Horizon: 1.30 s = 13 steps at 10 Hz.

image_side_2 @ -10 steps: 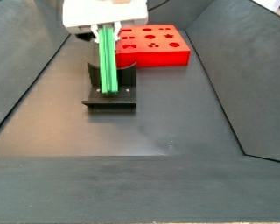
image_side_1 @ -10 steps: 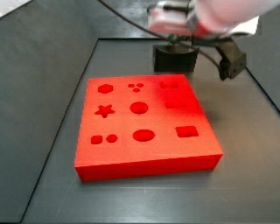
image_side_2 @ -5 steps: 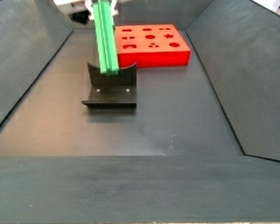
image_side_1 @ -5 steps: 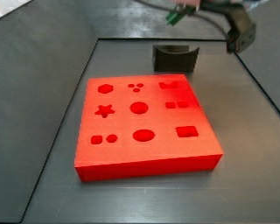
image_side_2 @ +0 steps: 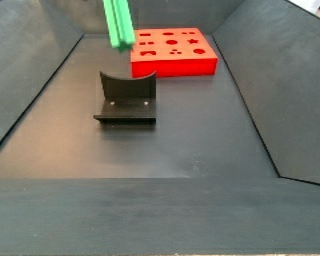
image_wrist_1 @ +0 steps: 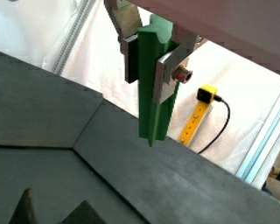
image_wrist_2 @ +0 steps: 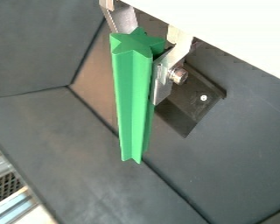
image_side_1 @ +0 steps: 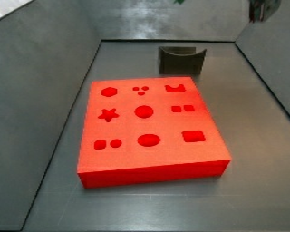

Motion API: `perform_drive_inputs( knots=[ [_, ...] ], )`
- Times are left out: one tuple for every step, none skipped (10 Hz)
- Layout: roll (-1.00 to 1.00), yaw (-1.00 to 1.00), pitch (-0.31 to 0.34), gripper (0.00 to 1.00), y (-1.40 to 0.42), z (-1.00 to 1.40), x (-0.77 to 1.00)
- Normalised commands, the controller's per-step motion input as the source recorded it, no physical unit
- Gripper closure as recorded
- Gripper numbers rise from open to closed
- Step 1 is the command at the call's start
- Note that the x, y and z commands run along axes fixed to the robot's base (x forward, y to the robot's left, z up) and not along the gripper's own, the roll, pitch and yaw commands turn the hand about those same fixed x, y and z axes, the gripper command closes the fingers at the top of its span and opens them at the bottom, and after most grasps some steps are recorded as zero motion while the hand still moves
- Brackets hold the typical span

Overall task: Pick up the star object. Move up. Place the star object on the fixture. Regrasp the star object. Move to above the board. Insert the star object.
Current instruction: Move to above the board.

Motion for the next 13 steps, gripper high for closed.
perform_drive_inputs(
  knots=[
    [-0.03, 0.09, -0.058, 1.00, 0.05, 1.00, 0.04],
    [-0.03, 0.06, -0.050, 1.00, 0.04, 1.00, 0.04],
    [-0.03, 0.01, -0.019, 1.00, 0.03, 1.00, 0.04],
    [-0.03, 0.00, -0.005, 1.00, 0.03, 1.00, 0.04],
    [-0.03, -0.02, 0.034, 1.00, 0.02, 1.00, 0.04],
    [-0.03, -0.02, 0.053, 1.00, 0.01, 1.00, 0.04],
    [-0.03, -0.01, 0.092, 1.00, 0.00, 0.80, 0.03],
    [-0.04, 0.00, 0.126, 1.00, -0.01, 0.57, 0.03],
    [-0.04, 0.02, 0.145, 1.00, -0.01, 0.41, 0.03],
    [-0.04, 0.03, 0.157, 1.00, -0.02, 0.30, 0.04],
    [-1.00, 0.00, -0.107, 1.00, -1.00, -0.02, -0.62],
    [-1.00, 0.01, -0.120, 1.00, -1.00, -0.02, -0.63],
    [-1.00, 0.00, -0.141, 1.00, -1.00, -0.02, -0.66]
  ],
)
